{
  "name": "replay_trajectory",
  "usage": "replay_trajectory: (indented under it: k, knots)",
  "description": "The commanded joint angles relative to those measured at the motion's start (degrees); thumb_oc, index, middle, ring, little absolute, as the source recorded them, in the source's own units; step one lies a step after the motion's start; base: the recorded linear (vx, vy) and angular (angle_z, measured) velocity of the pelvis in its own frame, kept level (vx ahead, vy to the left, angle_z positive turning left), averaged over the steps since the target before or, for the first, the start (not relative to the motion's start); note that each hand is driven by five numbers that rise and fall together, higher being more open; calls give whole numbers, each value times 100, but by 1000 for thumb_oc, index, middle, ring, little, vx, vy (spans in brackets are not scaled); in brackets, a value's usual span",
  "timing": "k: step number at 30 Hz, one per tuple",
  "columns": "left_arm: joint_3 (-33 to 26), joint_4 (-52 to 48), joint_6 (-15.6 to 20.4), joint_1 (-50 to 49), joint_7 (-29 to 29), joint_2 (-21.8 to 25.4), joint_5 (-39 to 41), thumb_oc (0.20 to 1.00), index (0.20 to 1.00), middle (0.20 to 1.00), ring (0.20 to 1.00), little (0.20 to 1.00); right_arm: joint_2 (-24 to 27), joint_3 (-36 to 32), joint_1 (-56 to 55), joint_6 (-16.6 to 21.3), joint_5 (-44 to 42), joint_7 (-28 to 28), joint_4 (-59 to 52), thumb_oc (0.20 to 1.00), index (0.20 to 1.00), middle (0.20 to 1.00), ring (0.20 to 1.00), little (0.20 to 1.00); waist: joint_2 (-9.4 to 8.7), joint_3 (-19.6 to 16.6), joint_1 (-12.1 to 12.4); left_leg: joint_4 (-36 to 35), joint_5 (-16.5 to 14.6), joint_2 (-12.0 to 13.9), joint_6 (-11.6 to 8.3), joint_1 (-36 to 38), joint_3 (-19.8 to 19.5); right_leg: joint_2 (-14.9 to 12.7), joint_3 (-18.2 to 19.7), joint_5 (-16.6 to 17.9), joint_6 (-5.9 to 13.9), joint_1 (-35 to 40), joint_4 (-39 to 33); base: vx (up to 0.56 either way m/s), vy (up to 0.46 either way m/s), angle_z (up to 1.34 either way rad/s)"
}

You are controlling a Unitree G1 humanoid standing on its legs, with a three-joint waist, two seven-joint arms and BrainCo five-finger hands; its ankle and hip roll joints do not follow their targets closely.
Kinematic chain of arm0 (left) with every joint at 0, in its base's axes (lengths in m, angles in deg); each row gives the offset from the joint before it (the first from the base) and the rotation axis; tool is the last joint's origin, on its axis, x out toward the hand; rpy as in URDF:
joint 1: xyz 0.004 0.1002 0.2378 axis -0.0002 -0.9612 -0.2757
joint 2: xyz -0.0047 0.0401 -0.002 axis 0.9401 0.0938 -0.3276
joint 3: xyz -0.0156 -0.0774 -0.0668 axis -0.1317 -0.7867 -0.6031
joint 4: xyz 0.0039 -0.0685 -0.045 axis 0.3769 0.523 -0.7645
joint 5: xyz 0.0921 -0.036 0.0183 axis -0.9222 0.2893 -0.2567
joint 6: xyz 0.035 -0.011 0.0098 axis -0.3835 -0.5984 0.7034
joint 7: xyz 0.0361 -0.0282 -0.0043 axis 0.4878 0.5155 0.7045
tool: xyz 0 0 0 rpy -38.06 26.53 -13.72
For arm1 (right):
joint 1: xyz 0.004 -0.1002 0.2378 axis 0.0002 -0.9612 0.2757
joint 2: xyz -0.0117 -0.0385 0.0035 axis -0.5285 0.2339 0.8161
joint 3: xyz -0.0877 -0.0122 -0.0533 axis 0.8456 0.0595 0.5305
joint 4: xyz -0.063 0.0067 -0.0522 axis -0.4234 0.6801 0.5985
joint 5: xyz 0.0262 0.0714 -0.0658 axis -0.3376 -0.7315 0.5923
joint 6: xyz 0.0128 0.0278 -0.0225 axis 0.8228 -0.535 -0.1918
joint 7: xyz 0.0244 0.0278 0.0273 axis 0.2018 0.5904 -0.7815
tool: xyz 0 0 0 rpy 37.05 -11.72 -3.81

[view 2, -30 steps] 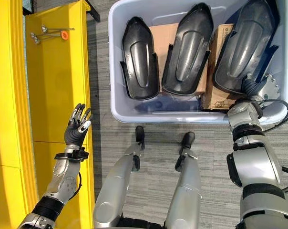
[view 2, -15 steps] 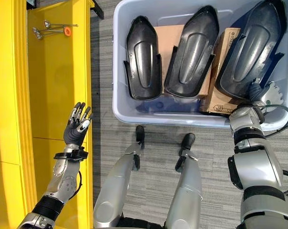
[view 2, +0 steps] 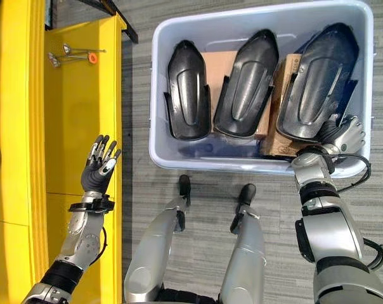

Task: Move parts from the plastic box to the shelf.

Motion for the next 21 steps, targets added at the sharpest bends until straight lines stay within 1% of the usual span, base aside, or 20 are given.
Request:
replay_trajectory:
  k: [1,3,4,5,7,8,10,13,14,18,20,21]
  knots:
    - [-132,-462,186,-252,-96,248,23,1000,1000,1000,1000,1000,463,162,205,-10,578,204,-295,200,200,200,200,200,0,0,29,114,-240,-56,-66,13,52,-49,-163,-383,100,274,286,31,-24,-4]
    - [-219,-622,21,-339,-39,331,66,1000,1000,1000,1000,1000,612,207,355,-82,676,134,-318,200,200,200,200,200,-39,0,82,51,-240,-62,-71,230,-3,-36,-165,-400,102,516,216,36,-30,-2]
    - [-220,-624,20,-341,-38,331,66,1000,1000,1000,1000,1000,612,207,355,-82,676,134,-317,200,200,200,200,200,-39,0,81,50,-240,-61,-71,232,-4,-36,-166,-399,102,518,215,28,-47,1]
    - [-303,-702,-51,-413,-66,369,73,1000,1000,1000,1000,1000,712,199,433,-119,644,36,-348,200,200,200,200,200,-84,0,124,-16,-227,-60,-82,393,-40,-27,-171,-400,103,708,126,16,-34,2]
    - [-333,-731,-84,-428,-54,390,81,1000,1000,1000,1000,1000,751,195,467,-127,606,-31,-344,200,200,200,200,200,-87,0,139,-60,-191,-46,-87,438,-58,-7,-180,-365,96,768,64,4,-19,1]
    - [-340,-726,-95,-460,-24,402,50,1000,1000,1000,1000,1000,768,196,485,-123,575,-123,-325,200,200,200,200,200,-106,0,150,-81,-209,-52,-95,524,-75,-17,-178,-408,104,854,66,0,0,0]
    - [-345,-728,-108,-468,-12,391,51,1000,1000,1000,1000,1000,759,208,534,-128,552,-193,-305,200,200,200,200,200,-103,0,179,-157,-161,-42,-95,603,-97,6,-187,-371,94,938,-1,0,0,0]
    - [-408,-790,-226,-512,-9,397,39,1000,1000,1000,1000,1000,715,272,597,-174,440,-511,-255,200,200,200,200,200,-136,-34,229,-298,-130,-34,-116,834,-141,26,-211,-393,97,1201,-128,28,-2,-1]
    - [-416,-795,-244,-512,-9,394,31,1000,1000,1000,1000,1000,706,284,604,-185,414,-552,-251,200,200,200,200,200,-129,-63,241,-341,-94,-18,-117,836,-148,48,-220,-347,90,1218,-193,17,9,4]
    - [-408,-811,-302,-480,76,378,-40,1000,1000,1000,1000,1000,549,327,510,-68,358,-835,-258,200,200,200,200,200,-163,-155,259,-449,-71,-3,-124,975,-171,67,-236,-308,98,1382,-342,2,3,1]
    - [-416,-798,-340,-454,101,375,-67,1000,1000,1000,1000,1000,463,341,442,64,338,-965,-263,200,200,200,200,200,-176,-184,260,-465,-76,0,-123,1026,-178,67,-242,-300,104,1441,-374,9,9,3]
    - [-402,-744,-338,-414,125,355,-106,1000,1000,1000,1000,1000,362,417,394,246,331,-1063,-327,200,200,200,200,200,-190,-213,262,-496,-72,5,-119,1075,-181,76,-236,-287,107,1499,-421,0,0,0]
